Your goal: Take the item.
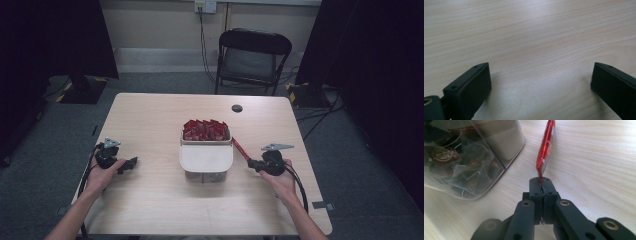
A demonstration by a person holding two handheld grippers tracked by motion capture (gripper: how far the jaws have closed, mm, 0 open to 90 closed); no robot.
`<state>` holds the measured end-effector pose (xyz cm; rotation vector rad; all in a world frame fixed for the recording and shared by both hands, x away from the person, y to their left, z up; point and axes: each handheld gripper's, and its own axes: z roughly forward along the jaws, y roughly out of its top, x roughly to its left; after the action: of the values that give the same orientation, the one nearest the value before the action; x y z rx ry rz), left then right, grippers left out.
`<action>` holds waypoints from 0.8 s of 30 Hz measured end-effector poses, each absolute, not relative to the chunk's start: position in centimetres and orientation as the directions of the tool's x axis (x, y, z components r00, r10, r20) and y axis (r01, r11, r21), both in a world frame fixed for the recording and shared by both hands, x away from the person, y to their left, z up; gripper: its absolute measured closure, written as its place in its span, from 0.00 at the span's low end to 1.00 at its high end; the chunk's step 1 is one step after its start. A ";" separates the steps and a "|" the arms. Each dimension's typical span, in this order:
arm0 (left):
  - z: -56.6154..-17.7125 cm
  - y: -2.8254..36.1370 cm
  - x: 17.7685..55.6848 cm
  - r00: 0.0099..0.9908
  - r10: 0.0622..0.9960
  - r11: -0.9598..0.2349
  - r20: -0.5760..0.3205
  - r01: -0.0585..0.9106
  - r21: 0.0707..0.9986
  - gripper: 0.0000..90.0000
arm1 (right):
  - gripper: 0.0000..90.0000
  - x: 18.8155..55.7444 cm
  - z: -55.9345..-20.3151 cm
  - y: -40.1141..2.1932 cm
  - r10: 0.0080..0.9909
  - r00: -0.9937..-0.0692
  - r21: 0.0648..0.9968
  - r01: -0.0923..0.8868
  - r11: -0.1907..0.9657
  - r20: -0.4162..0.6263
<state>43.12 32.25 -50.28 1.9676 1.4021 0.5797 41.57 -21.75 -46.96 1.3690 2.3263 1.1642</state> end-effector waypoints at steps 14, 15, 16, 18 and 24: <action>-50.3 32.2 43.1 0.330 0.944 -0.219 -0.015 0.658 0.720 0.03 | 0.77 41.6 -47.4 -21.3 0.796 -0.558 0.715 0.653 0.248 0.233; -50.3 32.2 43.1 0.330 0.944 -0.219 -0.015 0.658 0.721 0.03 | 0.70 41.6 -47.4 -21.1 0.792 -0.559 0.716 0.656 0.241 0.245; -50.3 32.2 43.1 0.330 0.944 -0.219 -0.015 0.658 0.720 0.03 | 0.70 41.6 -47.4 -21.1 0.792 -0.559 0.716 0.656 0.241 0.245; -50.3 32.2 43.1 0.331 0.943 -0.221 -0.013 0.658 0.720 0.03 | 0.59 41.5 -47.4 -20.9 0.797 -0.554 0.722 0.651 0.234 0.241; -50.3 32.2 43.1 0.332 0.943 -0.221 -0.014 0.658 0.720 0.03 | 0.43 41.4 -47.2 -20.9 0.808 -0.544 0.732 0.643 0.226 0.228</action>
<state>43.12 32.24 -50.28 1.9675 1.4021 0.5796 41.41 -20.86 -47.24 1.3802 2.2954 1.2141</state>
